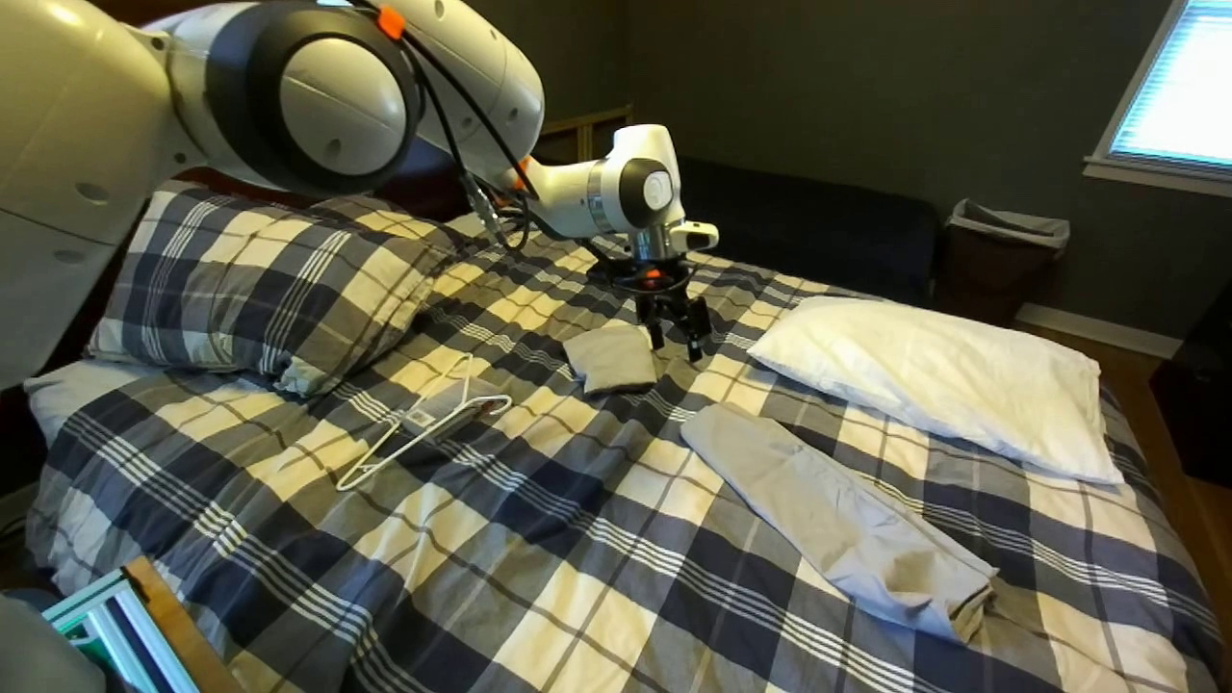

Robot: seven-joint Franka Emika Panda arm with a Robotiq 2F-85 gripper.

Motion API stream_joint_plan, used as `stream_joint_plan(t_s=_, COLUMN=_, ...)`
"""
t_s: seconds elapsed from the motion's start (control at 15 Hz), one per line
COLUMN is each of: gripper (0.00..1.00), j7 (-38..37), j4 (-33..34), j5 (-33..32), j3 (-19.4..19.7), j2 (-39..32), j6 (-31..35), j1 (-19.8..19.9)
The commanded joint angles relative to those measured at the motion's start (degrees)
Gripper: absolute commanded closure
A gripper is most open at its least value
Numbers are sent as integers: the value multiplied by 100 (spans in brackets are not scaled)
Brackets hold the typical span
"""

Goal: Unfold the cloth on the bed

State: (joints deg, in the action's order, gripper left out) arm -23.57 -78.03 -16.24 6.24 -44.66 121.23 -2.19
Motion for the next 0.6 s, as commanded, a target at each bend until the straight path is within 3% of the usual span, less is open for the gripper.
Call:
stream_joint_plan(t_s=0.0, gripper=0, j7=-41, j4=-70, j5=127, j3=131, j2=20, j6=243, j1=-90)
stream_joint_plan(t_s=0.33, gripper=0, j7=205, j4=644, j5=225, j3=116, j2=-705, j6=1146, j1=16)
stream_joint_plan(t_s=0.53, gripper=0, j7=608, j4=1513, j5=374, j3=55, j2=-1431, j6=1144, j1=68)
